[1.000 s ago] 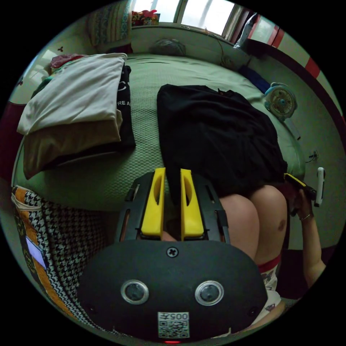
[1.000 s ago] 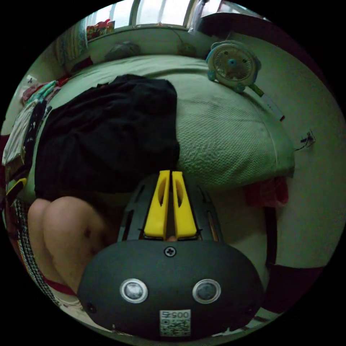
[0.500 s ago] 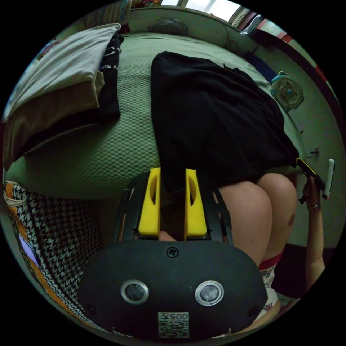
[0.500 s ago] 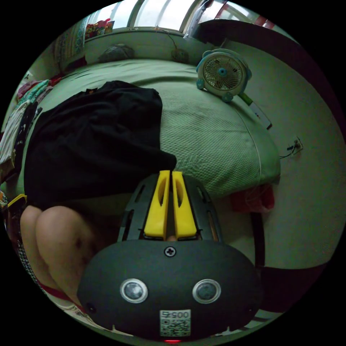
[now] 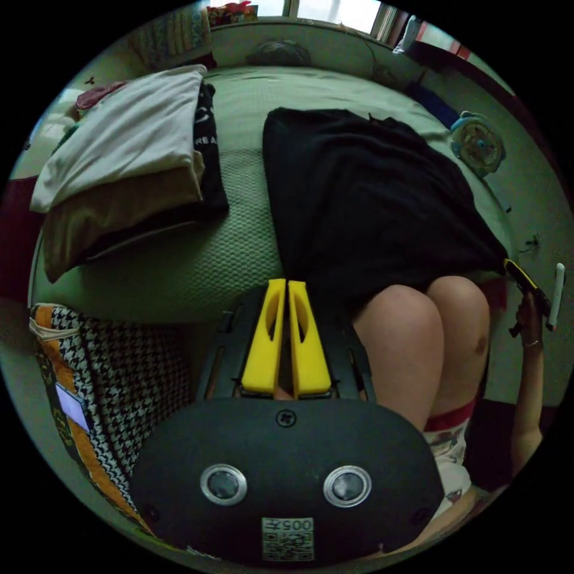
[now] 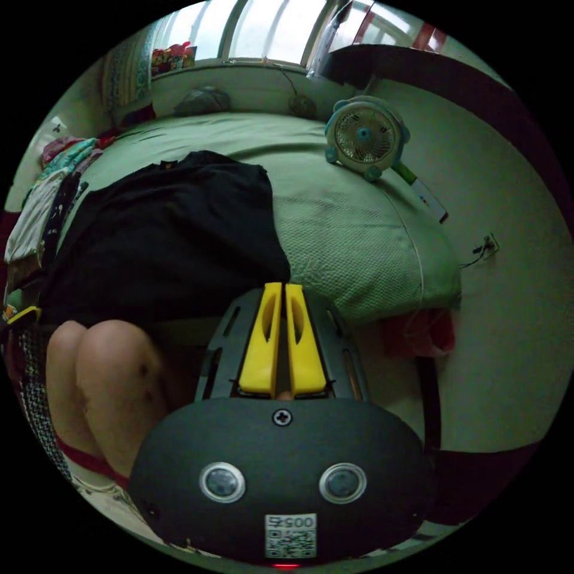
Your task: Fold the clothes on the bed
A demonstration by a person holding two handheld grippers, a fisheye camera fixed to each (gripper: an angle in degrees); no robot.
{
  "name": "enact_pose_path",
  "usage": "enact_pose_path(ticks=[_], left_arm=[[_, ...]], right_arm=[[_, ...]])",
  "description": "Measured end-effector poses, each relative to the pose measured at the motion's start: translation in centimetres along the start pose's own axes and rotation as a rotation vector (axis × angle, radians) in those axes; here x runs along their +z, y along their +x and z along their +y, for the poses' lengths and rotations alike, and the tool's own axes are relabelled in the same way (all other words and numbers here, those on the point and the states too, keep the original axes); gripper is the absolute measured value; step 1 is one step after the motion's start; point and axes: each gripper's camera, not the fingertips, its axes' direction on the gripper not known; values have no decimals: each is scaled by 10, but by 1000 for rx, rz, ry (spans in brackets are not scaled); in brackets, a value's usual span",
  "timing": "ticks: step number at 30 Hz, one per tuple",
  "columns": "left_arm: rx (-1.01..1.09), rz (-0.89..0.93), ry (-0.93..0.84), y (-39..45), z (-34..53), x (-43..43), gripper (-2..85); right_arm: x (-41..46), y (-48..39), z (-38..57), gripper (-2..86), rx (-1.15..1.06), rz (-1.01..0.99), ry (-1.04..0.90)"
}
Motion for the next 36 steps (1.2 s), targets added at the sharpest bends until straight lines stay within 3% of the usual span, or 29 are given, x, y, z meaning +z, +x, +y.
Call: enact_pose_path(ticks=[14,36], left_arm=[[9,60,211,-7,132,-197,-4],[45,116,386,-15,268,-397,-4]], right_arm=[[-168,29,89,-16,22,34,176],[-298,76,179,-17,80,8,253]])
